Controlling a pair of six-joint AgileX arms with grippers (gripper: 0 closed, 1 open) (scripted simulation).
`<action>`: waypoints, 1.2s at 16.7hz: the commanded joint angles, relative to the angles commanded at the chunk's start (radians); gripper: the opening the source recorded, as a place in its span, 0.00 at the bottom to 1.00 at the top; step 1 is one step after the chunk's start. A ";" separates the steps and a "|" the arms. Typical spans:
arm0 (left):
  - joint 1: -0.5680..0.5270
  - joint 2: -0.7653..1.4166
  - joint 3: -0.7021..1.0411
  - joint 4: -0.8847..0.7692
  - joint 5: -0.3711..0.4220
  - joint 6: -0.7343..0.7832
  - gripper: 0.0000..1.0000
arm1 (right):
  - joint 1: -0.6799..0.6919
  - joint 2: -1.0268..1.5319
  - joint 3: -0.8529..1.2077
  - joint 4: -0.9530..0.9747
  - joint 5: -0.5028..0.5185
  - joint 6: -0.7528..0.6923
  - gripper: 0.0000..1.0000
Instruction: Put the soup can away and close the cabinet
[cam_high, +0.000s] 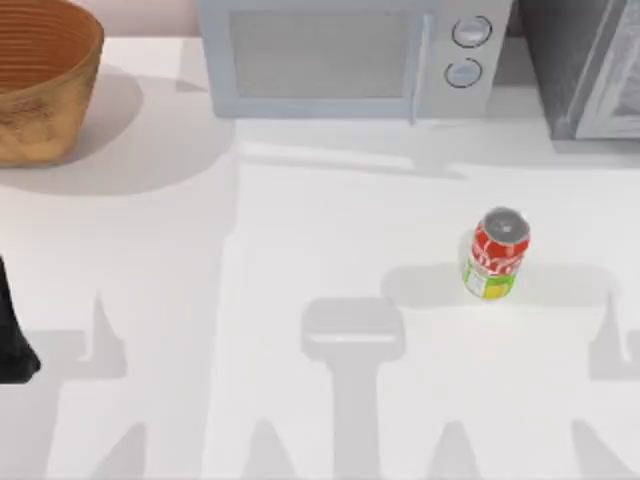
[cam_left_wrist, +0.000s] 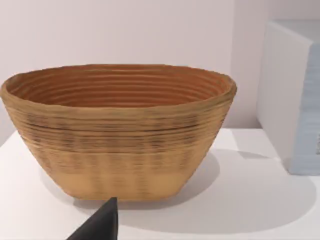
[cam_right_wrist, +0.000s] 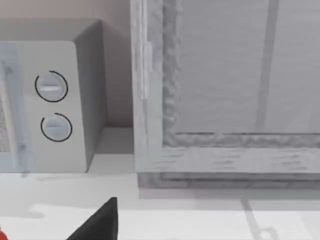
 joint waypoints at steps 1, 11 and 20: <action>0.000 0.000 0.000 0.000 0.000 0.000 1.00 | 0.000 0.000 0.000 0.000 0.000 0.000 1.00; 0.000 0.000 0.000 0.000 0.000 0.000 1.00 | 0.142 0.418 0.064 0.326 0.147 0.020 1.00; 0.000 0.000 0.000 0.000 0.000 0.000 1.00 | 0.435 1.280 0.198 1.000 0.451 0.062 1.00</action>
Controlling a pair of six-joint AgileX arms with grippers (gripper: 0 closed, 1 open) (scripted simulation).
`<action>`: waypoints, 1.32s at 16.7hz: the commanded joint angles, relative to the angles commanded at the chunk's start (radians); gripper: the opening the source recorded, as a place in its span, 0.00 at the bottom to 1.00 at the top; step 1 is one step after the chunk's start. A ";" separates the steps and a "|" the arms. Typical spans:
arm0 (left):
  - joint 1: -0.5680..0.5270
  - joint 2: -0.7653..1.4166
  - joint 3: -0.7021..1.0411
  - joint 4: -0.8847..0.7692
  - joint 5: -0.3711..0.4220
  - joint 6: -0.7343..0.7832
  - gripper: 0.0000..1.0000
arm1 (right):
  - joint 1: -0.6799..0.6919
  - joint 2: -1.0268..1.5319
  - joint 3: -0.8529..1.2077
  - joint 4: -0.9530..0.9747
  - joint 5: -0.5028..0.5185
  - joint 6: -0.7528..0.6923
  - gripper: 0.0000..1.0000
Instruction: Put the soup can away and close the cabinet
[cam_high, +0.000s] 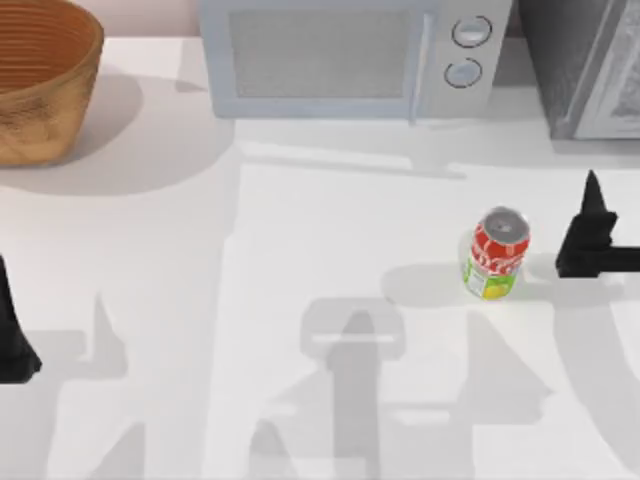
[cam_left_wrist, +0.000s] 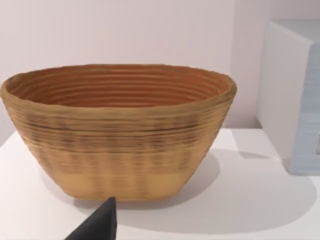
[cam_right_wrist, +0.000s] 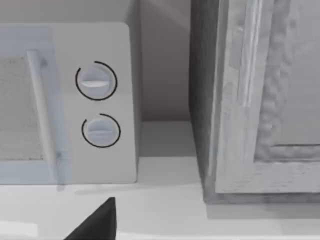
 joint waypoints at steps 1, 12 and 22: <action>0.000 0.000 0.000 0.000 0.000 0.000 1.00 | 0.034 0.101 0.016 0.079 0.036 0.005 1.00; 0.000 0.000 0.000 0.000 0.000 0.000 1.00 | 0.327 0.963 0.149 0.753 0.340 0.047 1.00; 0.000 0.000 0.000 0.000 0.000 0.000 1.00 | 0.367 1.160 0.222 0.819 0.369 0.095 1.00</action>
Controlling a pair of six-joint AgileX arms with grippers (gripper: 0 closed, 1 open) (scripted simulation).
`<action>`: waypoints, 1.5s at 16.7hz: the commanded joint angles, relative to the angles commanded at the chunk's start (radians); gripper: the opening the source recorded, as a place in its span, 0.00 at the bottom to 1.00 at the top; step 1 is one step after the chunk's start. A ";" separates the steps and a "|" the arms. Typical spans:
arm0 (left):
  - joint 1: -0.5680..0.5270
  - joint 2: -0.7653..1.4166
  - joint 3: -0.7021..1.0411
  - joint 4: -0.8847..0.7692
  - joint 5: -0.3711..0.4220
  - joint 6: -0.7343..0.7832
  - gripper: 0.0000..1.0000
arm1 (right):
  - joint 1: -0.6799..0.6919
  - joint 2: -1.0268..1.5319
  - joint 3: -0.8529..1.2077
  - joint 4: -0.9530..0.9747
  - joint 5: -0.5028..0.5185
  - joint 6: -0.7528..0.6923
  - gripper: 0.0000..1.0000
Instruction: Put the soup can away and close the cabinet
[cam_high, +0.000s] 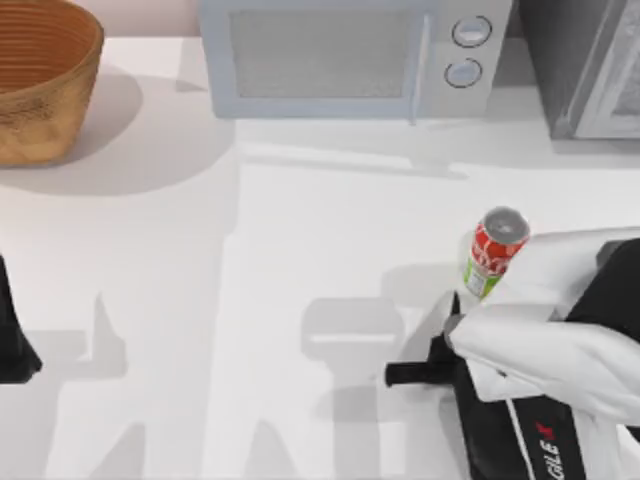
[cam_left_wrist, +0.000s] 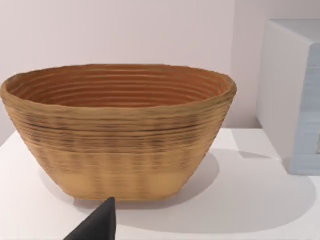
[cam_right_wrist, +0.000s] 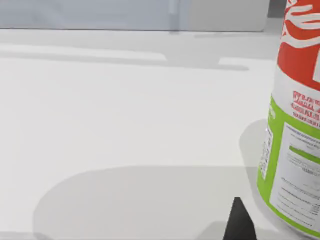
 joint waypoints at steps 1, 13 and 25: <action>0.000 0.000 0.000 0.000 0.000 0.000 1.00 | -0.008 -0.010 0.011 0.001 -0.001 -0.014 1.00; 0.000 0.000 0.000 0.000 0.000 0.000 1.00 | -0.161 -0.087 0.118 -0.132 -0.147 -0.072 1.00; 0.000 0.000 0.000 0.000 0.000 0.000 1.00 | -0.168 -0.090 0.122 -0.139 -0.154 -0.073 0.47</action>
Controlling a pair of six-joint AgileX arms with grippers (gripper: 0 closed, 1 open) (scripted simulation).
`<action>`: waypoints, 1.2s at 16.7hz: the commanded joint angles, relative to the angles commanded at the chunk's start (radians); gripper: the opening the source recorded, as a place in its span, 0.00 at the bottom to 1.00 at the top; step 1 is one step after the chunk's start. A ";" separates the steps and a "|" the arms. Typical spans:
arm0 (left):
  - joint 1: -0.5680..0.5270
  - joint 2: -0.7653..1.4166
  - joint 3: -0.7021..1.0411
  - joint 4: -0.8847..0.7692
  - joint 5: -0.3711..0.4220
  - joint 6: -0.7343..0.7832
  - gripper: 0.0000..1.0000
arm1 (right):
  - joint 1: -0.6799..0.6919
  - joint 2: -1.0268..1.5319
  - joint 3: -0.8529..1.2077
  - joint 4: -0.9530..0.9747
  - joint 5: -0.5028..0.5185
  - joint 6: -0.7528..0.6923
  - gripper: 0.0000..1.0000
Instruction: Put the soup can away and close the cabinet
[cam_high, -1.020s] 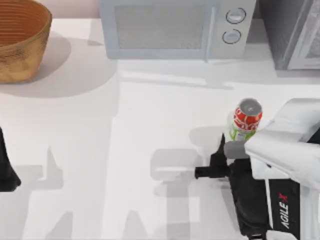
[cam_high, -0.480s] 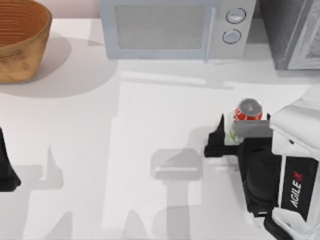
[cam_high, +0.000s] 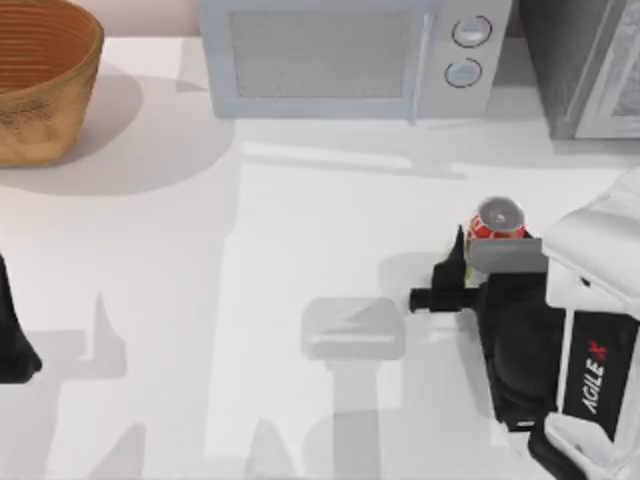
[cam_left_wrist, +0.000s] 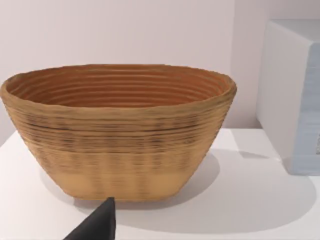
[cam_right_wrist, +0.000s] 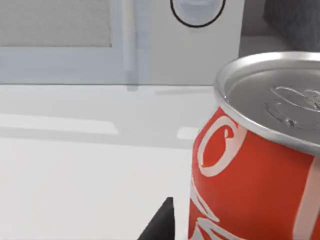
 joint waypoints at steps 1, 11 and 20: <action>0.000 0.000 0.000 0.000 0.000 0.000 1.00 | 0.000 0.000 0.000 0.000 0.000 0.000 0.40; 0.000 0.000 0.000 0.000 0.000 0.000 1.00 | 0.000 0.000 0.000 0.000 0.000 0.000 0.00; 0.000 0.000 0.000 0.000 0.000 0.000 1.00 | 0.001 -0.108 0.007 -0.109 0.000 -0.004 0.00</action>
